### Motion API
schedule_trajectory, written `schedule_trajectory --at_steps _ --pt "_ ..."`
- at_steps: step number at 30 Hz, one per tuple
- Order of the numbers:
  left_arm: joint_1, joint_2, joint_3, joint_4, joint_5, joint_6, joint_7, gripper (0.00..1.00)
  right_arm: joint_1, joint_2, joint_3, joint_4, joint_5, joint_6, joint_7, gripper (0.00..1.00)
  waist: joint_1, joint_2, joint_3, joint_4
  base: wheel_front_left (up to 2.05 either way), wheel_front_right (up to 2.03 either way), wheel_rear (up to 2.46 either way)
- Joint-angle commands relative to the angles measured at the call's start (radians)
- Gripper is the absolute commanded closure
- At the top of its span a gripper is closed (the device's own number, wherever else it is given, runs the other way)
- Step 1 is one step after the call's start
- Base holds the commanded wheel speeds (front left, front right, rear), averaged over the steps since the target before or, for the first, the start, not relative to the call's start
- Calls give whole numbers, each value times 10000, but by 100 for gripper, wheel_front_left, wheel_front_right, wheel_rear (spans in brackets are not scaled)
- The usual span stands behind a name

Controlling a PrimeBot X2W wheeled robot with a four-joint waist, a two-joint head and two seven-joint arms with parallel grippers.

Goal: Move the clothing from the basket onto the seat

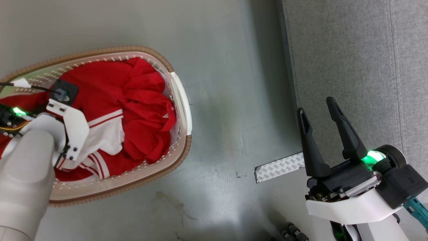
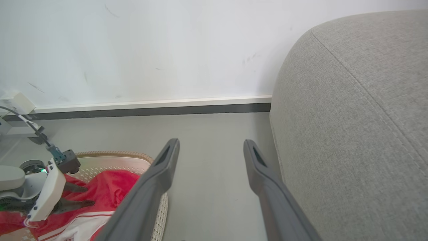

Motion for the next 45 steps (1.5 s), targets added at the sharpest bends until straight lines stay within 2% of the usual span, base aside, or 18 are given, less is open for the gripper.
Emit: schedule_trajectory --at_steps 1,11,19,20,22,23,24,25,35,45 --pt "-96 191 -26 -29 79 81 -54 0 -38 -8 -34 -61 55 -21 5 0 -1 0 54 -10 0 0 0" --pt "-453 247 -184 -253 98 262 20 0 -137 -8 -79 -110 82 -21 6 0 -1 0 240 80 0 0 0" --pt "-481 248 -350 -324 -21 188 240 0 -179 -8 -52 -148 137 -21 6 0 -1 0 509 44 0 0 0" --pt "-479 226 -387 -356 -26 165 241 13 -193 -7 -47 -141 138 -21 6 0 -1 0 534 39 0 0 0" --pt "-417 196 -472 -382 -39 86 276 52 -214 -8 -27 -152 172 -21 6 0 -1 0 576 21 0 0 0" --pt "-384 180 -505 -398 -53 77 273 60 -217 -8 -25 -157 175 -21 6 0 -1 0 588 13 0 0 0" --pt "-362 195 -531 -414 -45 115 279 77 -218 -10 -22 -156 193 -21 6 0 -1 0 598 8 0 0 0" --pt "-377 206 -533 -433 -76 98 288 100 -218 -7 -21 -153 203 -21 6 0 -1 0 607 7 0 0 0" --pt "-258 -24 -669 -585 -356 14 190 100 -283 -8 -177 21 151 -21 6 0 -1 0 393 222 0 0 0" --pt "641 -971 -72 -837 -1613 17 -665 100 75 -12 -635 436 -177 -21 6 0 -1 0 -938 841 0 0 0"
